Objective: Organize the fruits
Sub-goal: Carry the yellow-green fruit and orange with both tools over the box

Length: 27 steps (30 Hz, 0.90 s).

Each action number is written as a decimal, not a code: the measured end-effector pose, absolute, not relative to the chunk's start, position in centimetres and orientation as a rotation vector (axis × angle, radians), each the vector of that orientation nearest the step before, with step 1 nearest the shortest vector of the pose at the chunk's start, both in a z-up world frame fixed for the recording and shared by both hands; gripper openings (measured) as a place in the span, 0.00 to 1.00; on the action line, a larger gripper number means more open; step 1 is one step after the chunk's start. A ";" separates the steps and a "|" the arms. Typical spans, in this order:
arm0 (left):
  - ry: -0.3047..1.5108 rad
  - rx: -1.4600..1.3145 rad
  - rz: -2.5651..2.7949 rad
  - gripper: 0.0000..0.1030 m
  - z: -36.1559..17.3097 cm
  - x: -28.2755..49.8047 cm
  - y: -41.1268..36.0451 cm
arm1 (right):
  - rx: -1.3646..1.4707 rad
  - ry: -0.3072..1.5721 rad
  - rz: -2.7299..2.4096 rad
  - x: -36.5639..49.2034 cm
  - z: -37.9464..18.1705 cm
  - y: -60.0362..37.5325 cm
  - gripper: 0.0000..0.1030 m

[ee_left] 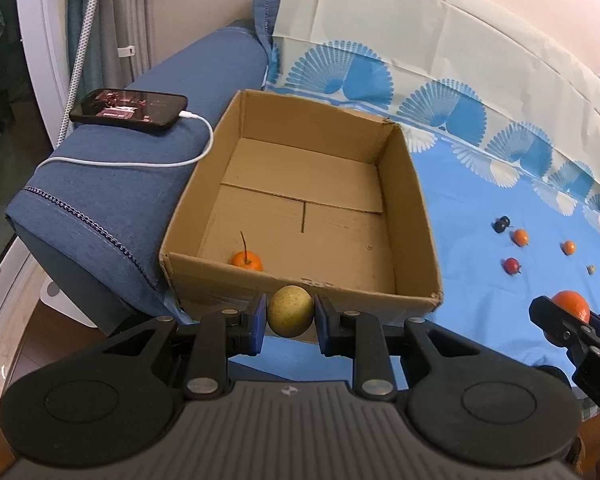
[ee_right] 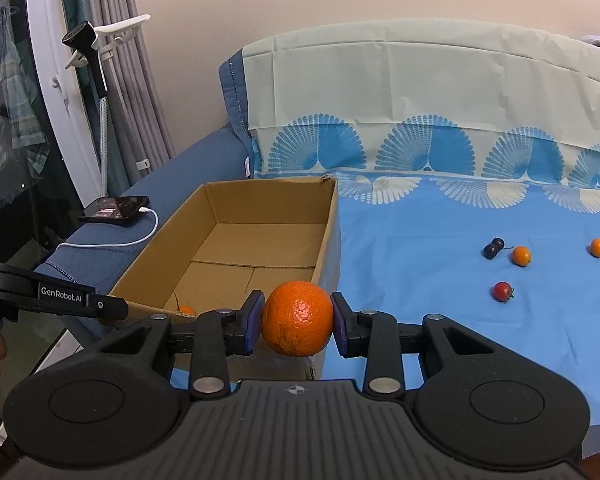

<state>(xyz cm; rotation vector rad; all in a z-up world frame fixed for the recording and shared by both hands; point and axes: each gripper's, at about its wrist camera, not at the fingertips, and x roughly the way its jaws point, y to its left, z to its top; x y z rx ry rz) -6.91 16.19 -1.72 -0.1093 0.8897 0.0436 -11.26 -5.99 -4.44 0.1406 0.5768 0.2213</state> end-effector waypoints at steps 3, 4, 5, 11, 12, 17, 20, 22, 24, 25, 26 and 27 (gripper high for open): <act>0.888 -0.111 0.051 0.27 -1.6 -6.2 16.6 | 0.138 0.583 0.234 -10.5 -4.4 -5.5 0.36; 0.888 -0.110 0.051 0.27 -1.6 -6.0 16.6 | 0.136 0.584 0.240 -10.3 -4.4 -5.3 0.36; 0.889 -0.108 0.051 0.27 -1.6 -5.7 16.7 | 0.134 0.585 0.245 -10.0 -4.4 -5.1 0.36; 0.887 -0.091 0.056 0.27 -1.5 -4.1 17.0 | 0.123 0.599 0.274 -8.1 -4.8 -3.7 0.36; 0.889 -0.092 0.059 0.27 -1.6 -3.7 17.1 | 0.120 0.603 0.278 -7.6 -5.0 -3.4 0.36; 0.899 -0.077 0.065 0.27 -2.1 -1.6 17.1 | 0.108 0.622 0.288 -5.4 -5.7 -2.6 0.36; 0.910 -0.070 0.066 0.27 -2.7 -0.2 17.1 | 0.100 0.633 0.293 -3.9 -6.3 -2.2 0.36; 0.922 -0.064 0.068 0.27 -3.2 1.0 17.1 | 0.095 0.642 0.296 -2.8 -6.7 -1.9 0.36; 0.930 -0.063 0.066 0.27 -3.7 2.2 17.1 | 0.088 0.650 0.302 -1.6 -7.2 -1.4 0.36; 0.935 -0.059 0.069 0.27 -4.0 2.7 17.0 | 0.084 0.654 0.304 -1.1 -7.4 -1.2 0.36; 0.937 -0.056 0.069 0.27 -4.3 3.3 16.9 | 0.081 0.660 0.308 -0.5 -7.7 -1.0 0.36; 0.940 -0.055 0.067 0.27 -4.6 3.9 16.9 | 0.079 0.665 0.310 0.0 -7.9 -0.8 0.36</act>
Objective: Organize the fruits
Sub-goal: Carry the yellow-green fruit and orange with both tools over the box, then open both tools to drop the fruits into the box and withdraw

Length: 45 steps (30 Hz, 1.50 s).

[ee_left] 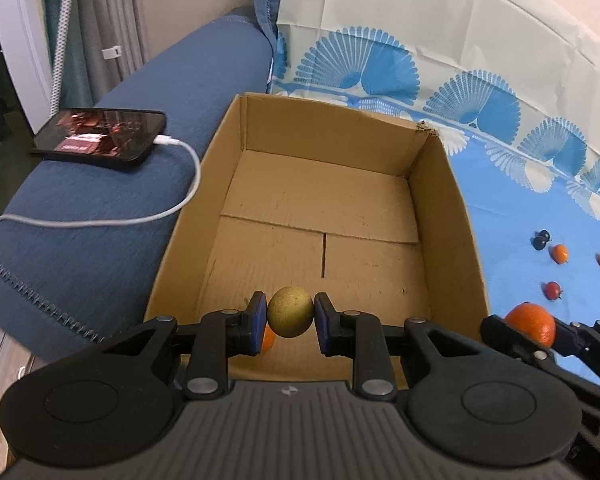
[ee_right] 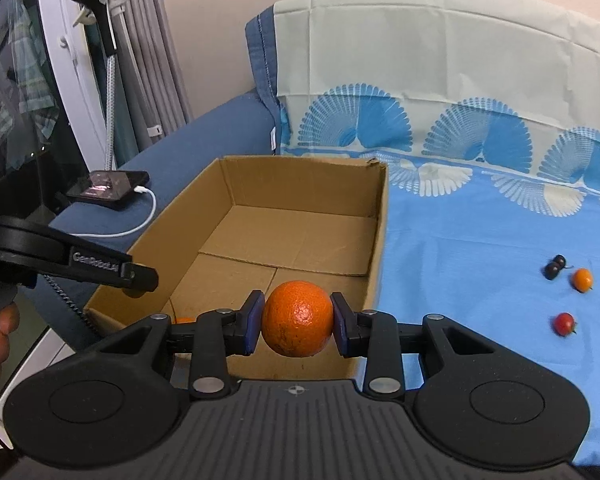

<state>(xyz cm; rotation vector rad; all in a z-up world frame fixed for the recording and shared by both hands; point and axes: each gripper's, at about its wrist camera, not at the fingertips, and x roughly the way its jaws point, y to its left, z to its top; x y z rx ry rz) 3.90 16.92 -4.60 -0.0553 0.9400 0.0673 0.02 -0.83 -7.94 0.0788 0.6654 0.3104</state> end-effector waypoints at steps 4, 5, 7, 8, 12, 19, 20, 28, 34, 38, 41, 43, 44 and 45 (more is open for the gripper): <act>0.955 -0.046 0.071 0.27 -5.8 6.0 16.8 | 0.067 0.686 0.323 1.8 -8.9 -0.1 0.36; 0.958 -0.044 0.071 0.27 -6.1 6.5 16.9 | 0.066 0.692 0.327 2.2 -9.2 0.1 0.36; 0.964 -0.041 0.073 0.27 -6.7 7.3 17.0 | 0.062 0.705 0.336 2.9 -9.7 0.5 0.36; 0.966 -0.039 0.072 0.27 -7.0 7.7 17.0 | 0.058 0.710 0.340 3.2 -10.0 0.7 0.36; 0.969 -0.017 0.068 0.27 -8.3 9.0 16.9 | 0.037 0.739 0.351 4.2 -11.3 1.4 0.36; 1.023 0.010 0.084 0.27 -11.4 10.7 16.5 | 0.005 0.783 0.358 5.5 -13.2 2.3 0.36; 1.031 0.011 0.083 0.27 -11.8 10.8 16.5 | 0.001 0.788 0.358 5.7 -13.4 2.4 0.36; 1.081 0.044 0.093 0.28 -14.1 11.2 16.8 | -0.079 0.788 0.355 6.1 -14.8 3.4 0.36; 1.091 0.051 0.093 0.28 -14.7 11.1 16.8 | -0.137 0.768 0.359 6.1 -15.2 3.7 0.36; 1.073 0.056 0.087 0.67 -14.1 11.0 16.7 | -0.156 0.765 0.369 6.2 -15.3 3.9 0.39; 1.013 0.059 0.104 0.98 -12.9 10.5 16.6 | -0.149 0.765 0.387 6.1 -14.9 3.9 0.57; 0.990 0.087 0.123 1.00 -12.2 10.2 16.3 | -0.153 0.745 0.390 5.6 -14.3 4.0 0.65; 0.988 0.098 0.126 1.00 -11.9 10.0 16.2 | -0.158 0.735 0.391 5.4 -13.9 3.9 0.71; 0.990 0.104 0.124 1.00 -11.5 9.7 16.1 | -0.163 0.722 0.388 4.9 -13.4 3.8 0.76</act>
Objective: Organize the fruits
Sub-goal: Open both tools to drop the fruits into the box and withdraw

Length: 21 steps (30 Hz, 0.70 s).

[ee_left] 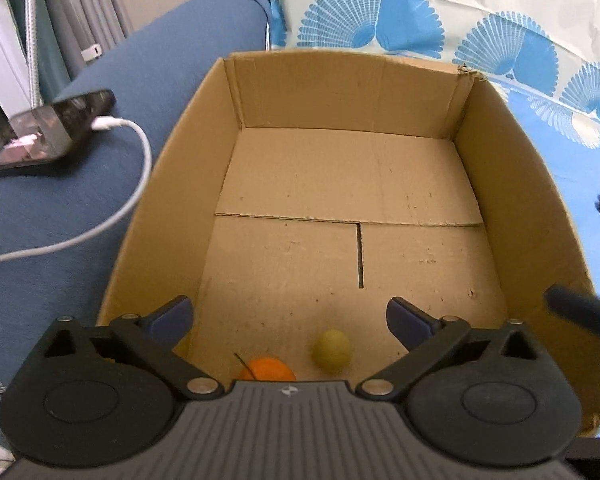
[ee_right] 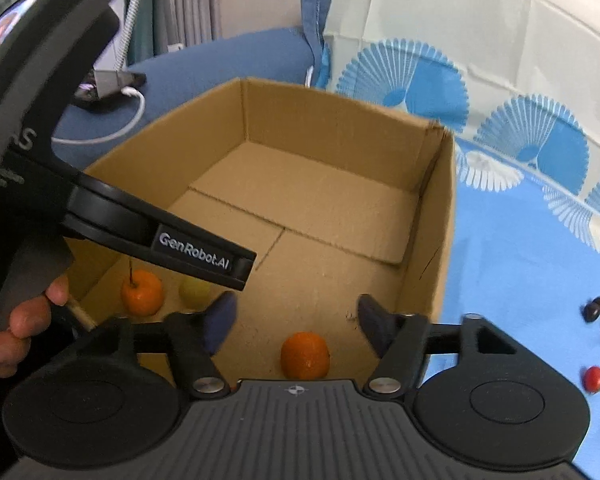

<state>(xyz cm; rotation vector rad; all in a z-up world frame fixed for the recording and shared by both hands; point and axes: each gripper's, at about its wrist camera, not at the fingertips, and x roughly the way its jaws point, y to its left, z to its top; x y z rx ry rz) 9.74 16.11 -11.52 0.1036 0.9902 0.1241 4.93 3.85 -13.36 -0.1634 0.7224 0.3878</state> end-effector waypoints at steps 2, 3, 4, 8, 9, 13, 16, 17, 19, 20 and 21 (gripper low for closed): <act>0.994 0.092 0.117 1.00 -10.6 8.8 16.1 | -0.170 0.698 0.388 4.0 -12.2 3.6 0.81; 0.991 0.075 0.114 1.00 -10.1 8.1 16.2 | -0.175 0.692 0.390 3.4 -11.5 3.4 0.85; 0.989 0.056 0.110 1.00 -9.6 7.2 16.3 | -0.175 0.691 0.390 2.8 -11.0 3.2 0.86; 0.980 0.001 0.086 1.00 -7.5 3.0 16.5 | -0.139 0.705 0.396 -0.3 -9.1 2.0 0.93; 0.970 -0.009 0.086 1.00 -6.9 1.8 16.6 | -0.136 0.703 0.397 -1.3 -8.6 1.7 0.94; 0.933 -0.016 0.102 1.00 -5.2 -1.7 16.4 | -0.109 0.692 0.371 -4.9 -6.9 0.2 0.96; 0.892 -0.001 0.106 1.00 -4.0 -3.6 16.0 | -0.074 0.648 0.328 -7.4 -5.7 -0.9 0.96; 0.879 0.005 0.109 1.00 -3.7 -4.1 15.9 | -0.068 0.630 0.315 -8.0 -5.4 -1.2 0.97; 0.859 0.006 0.119 1.00 -2.9 -5.0 15.7 | -0.055 0.593 0.298 -9.0 -4.6 -1.7 0.97; 0.848 0.004 0.123 1.00 -2.5 -5.6 15.5 | -0.052 0.575 0.294 -9.6 -4.2 -2.0 0.97; 0.839 0.003 0.125 1.00 -2.2 -6.1 15.3 | -0.050 0.558 0.293 -10.1 -3.9 -2.1 0.97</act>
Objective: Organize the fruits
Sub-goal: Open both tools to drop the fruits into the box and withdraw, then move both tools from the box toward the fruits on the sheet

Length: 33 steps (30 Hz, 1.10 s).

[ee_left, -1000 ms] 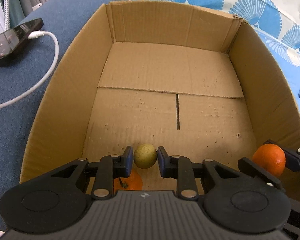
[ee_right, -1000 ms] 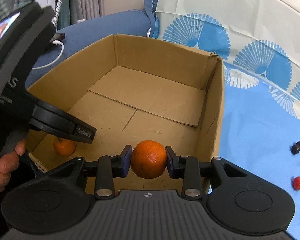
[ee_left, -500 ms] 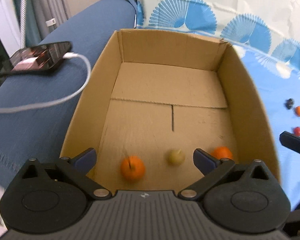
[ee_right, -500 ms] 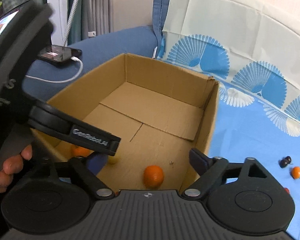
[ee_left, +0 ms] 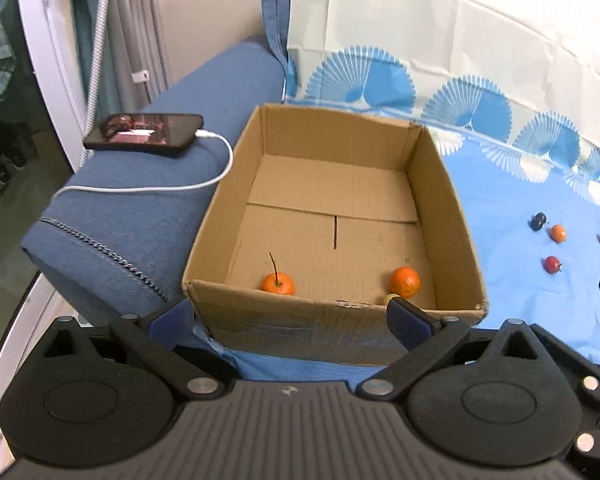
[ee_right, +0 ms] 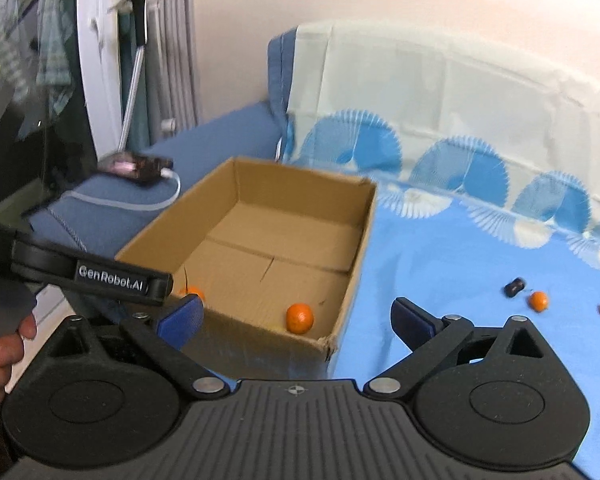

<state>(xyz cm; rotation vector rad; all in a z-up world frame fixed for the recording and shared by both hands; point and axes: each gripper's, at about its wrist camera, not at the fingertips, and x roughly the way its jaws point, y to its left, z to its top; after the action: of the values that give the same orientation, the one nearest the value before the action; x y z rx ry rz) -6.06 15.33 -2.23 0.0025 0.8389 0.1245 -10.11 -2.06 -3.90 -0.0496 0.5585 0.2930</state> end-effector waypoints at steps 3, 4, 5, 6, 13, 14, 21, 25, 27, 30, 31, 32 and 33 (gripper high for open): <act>0.812 0.010 0.120 1.00 -1.4 -7.4 14.7 | -0.044 0.527 0.298 -11.5 -3.4 -2.3 0.97; 0.806 0.013 0.118 1.00 -1.3 -7.7 14.6 | -0.042 0.522 0.302 -12.0 -3.3 -2.4 0.97; 0.801 0.017 0.116 1.00 -1.1 -8.1 14.5 | -0.040 0.516 0.307 -12.4 -3.3 -2.4 0.97; 0.794 0.021 0.119 1.00 -0.8 -8.4 14.3 | -0.042 0.509 0.304 -12.9 -3.1 -2.4 0.97; 0.750 0.044 0.117 1.00 0.5 -10.0 13.5 | -0.014 0.473 0.296 -14.4 -2.3 -3.4 0.98; 0.747 0.047 0.116 1.00 0.6 -10.2 13.3 | -0.012 0.470 0.294 -14.5 -2.2 -3.4 0.98; 0.730 0.064 0.113 1.00 1.1 -10.8 12.9 | 0.004 0.457 0.284 -15.0 -1.9 -3.3 0.98; 0.732 0.066 0.113 1.00 1.2 -10.8 12.9 | 0.006 0.455 0.284 -15.1 -1.9 -3.4 0.98; 0.732 0.066 0.112 1.00 1.2 -10.8 12.9 | 0.006 0.455 0.284 -15.1 -1.9 -3.4 0.98; 0.731 0.067 0.112 1.00 1.2 -10.8 12.9 | 0.007 0.454 0.282 -15.1 -1.9 -3.2 0.98; 0.732 0.069 0.113 1.00 1.2 -10.8 12.9 | 0.007 0.455 0.282 -15.1 -1.9 -3.2 0.98; 0.733 0.071 0.113 1.00 1.2 -10.8 12.9 | 0.008 0.457 0.282 -15.1 -1.9 -3.2 0.98; 0.734 0.072 0.113 1.00 1.1 -10.8 12.9 | 0.010 0.459 0.281 -15.0 -1.9 -3.2 0.98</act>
<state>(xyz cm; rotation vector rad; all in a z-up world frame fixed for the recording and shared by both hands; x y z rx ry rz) -10.80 12.89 1.12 0.0720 0.7344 0.1129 -15.04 -3.22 -1.91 0.0098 0.4592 0.2813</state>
